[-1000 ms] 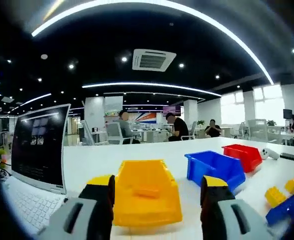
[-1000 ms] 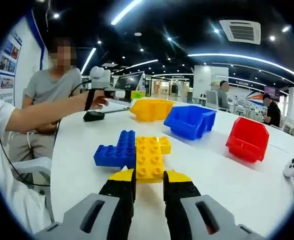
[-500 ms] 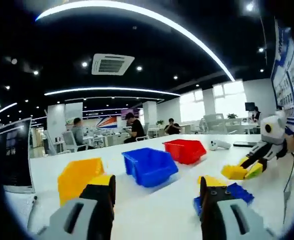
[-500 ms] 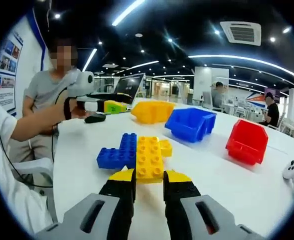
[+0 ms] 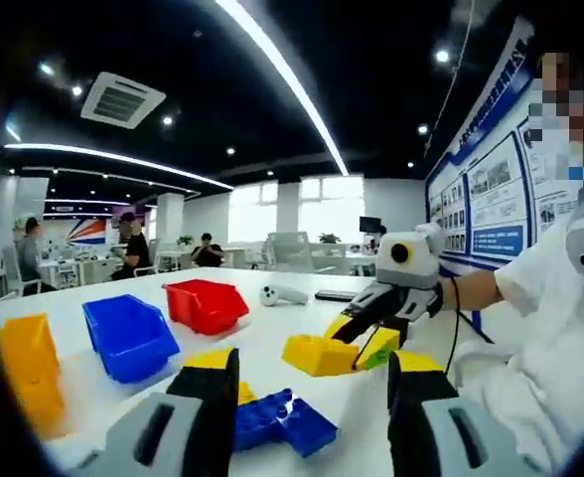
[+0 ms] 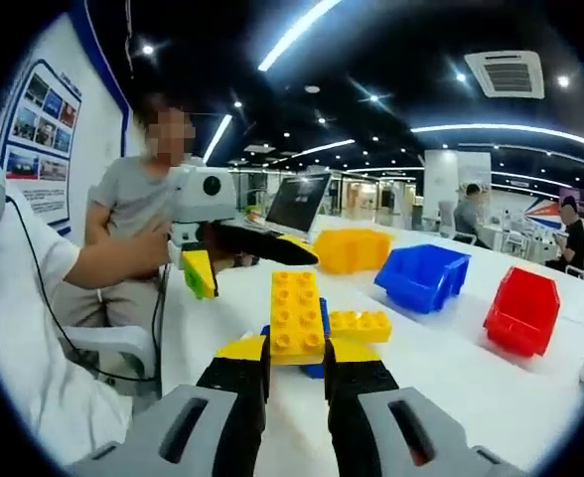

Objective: Take apart the toy blocks one by one and place each separated block into its matching bin, sorting the blocks by their type until all the connected pieces are disassembled and separated into the correct bins

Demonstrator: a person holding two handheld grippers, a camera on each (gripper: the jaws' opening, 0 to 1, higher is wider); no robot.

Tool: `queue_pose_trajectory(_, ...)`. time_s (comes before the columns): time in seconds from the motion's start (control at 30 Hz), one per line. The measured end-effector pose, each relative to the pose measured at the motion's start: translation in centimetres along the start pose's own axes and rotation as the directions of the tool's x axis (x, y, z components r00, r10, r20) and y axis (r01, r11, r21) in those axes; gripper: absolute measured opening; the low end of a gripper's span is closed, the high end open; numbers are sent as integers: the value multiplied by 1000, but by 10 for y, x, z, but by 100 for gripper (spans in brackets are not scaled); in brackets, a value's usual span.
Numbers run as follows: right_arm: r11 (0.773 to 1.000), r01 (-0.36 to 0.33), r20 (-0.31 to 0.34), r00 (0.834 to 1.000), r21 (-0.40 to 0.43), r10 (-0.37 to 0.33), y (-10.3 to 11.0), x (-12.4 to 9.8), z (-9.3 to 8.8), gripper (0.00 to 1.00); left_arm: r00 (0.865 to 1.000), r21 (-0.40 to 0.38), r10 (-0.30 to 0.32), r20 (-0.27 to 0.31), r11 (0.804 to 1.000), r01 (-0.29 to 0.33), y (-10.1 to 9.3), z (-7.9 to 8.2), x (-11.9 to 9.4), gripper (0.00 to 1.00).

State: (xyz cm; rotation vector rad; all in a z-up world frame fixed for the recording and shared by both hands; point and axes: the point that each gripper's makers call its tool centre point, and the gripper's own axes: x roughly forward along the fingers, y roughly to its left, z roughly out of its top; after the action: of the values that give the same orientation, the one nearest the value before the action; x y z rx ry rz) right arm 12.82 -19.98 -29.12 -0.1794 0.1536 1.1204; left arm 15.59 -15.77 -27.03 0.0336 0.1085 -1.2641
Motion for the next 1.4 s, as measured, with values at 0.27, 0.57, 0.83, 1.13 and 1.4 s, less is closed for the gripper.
queue_pose_trajectory(0.27, 997, -76, 29, 997, -12, 76, 17, 2, 6, 23, 995, -18, -91, -39, 996, 91, -11, -8, 8, 35)
queue_pose_trajectory(0.57, 999, -35, 18, 999, 23, 35, 9, 4, -3, 27, 991, -17, -110, -70, 994, 109, -20, -13, 11, 24)
queue_pose_trajectory(0.83, 1000, 11, 27, 1000, 21, -12, 2, 5, -1, 33, 992, -22, -113, -47, 993, 112, -25, -9, 12, 23)
queue_pose_trajectory(1.13, 991, 98, 65, 992, 86, -104, -27, -6, 1, 35, 999, -56, 7, 43, 998, -4, 6, 8, 4, 23)
queue_pose_trajectory(1.4, 984, 140, 71, 986, 112, -149, -37, -11, 1, 36, 947, -110, 306, 101, 949, -295, 84, 21, -28, 23)
